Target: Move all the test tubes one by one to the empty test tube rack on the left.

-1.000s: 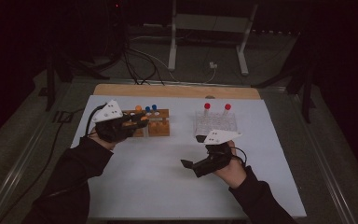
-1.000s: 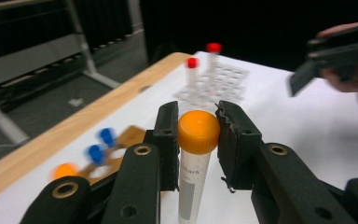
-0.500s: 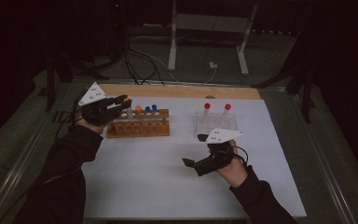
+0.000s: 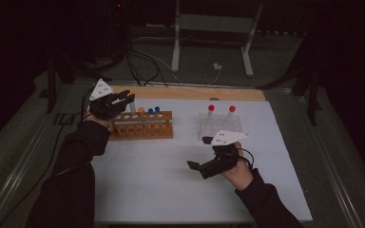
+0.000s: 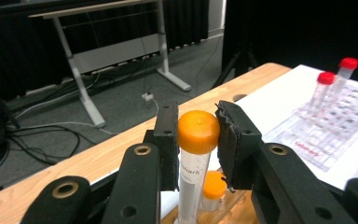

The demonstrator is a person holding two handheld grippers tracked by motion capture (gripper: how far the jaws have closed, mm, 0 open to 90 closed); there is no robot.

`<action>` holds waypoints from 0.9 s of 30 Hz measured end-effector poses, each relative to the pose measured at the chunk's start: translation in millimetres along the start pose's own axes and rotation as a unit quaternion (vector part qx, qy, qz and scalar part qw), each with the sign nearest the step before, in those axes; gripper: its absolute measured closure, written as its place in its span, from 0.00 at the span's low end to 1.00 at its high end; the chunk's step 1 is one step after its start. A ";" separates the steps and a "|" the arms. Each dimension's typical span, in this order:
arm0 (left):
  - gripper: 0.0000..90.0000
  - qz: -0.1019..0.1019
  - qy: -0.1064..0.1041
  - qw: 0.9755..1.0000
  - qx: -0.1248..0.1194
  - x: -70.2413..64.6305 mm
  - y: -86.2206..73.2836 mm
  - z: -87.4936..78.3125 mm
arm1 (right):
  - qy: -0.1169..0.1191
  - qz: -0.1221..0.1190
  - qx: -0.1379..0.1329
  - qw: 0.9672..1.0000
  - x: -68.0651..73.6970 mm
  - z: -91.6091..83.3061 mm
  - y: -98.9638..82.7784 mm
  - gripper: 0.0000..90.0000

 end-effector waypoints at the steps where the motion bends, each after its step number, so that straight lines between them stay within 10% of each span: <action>1: 0.80 0.001 0.005 1.000 0.002 0.6 -2.7 1.9 | -0.001 0.000 0.001 1.000 -0.1 0.0 -0.1 0.00; 27: 0.80 -0.026 0.008 0.998 0.051 6.5 -53.6 24.3 | 0.006 0.002 0.004 1.000 -1.4 -0.3 -3.2 0.00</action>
Point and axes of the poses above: each handheld gripper's, and its own axes: z roughly forward along the jaws, y roughly out of its top, x roughly to its left, the point moved 4 cm from there along z, roughly forward along the jaws, and after that the axes turned 5 degrees about -z, right-handed, at the moved point
